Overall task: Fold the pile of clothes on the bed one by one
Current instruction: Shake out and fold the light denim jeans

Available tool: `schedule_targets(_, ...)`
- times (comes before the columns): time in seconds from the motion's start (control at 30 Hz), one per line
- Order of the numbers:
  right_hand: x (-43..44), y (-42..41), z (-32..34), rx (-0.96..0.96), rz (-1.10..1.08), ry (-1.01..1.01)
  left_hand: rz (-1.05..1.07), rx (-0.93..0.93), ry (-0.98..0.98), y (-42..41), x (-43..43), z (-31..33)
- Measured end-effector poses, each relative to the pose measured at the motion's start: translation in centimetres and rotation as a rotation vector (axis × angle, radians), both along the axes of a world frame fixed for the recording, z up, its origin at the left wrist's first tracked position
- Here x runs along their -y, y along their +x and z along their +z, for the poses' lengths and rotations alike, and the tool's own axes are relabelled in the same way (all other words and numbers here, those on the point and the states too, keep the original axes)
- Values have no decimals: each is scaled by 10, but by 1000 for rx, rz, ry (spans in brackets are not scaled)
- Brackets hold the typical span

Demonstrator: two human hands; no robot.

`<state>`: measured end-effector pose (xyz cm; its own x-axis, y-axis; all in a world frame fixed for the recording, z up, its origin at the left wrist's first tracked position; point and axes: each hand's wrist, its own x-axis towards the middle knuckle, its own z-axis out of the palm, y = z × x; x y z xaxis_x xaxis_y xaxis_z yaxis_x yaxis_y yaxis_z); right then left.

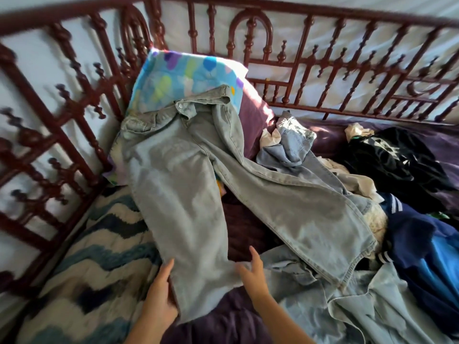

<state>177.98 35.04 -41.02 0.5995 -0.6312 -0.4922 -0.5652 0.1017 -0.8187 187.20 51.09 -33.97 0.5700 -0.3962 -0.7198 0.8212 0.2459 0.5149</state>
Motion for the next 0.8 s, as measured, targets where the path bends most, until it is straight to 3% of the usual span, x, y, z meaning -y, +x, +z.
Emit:
schedule_targets(0.1, -21, -11, -5, -92, 112, 106, -65, -180, -85, -17, -21, -10)
schedule_targets(0.27, -48, -35, -12, -128, 115, 230, -312, -190, 24, -42, -35, -6)
schedule_targets(0.33, -43, -43, -14, -100, 44, 190, -314, -181, -1, -36, -34, -5)
schedule_targets(0.43, -24, -54, -15, -61, -111, 142, -301, -184, -193, -26, -31, 7)
schedule_targets(0.63, -39, -61, -14, 39, -162, 798, -199, -232, -419, -42, -27, 3)
schedule_targets(0.8, -59, -59, -18, 25, -182, 827, -97, -239, -411, -47, -41, -6)
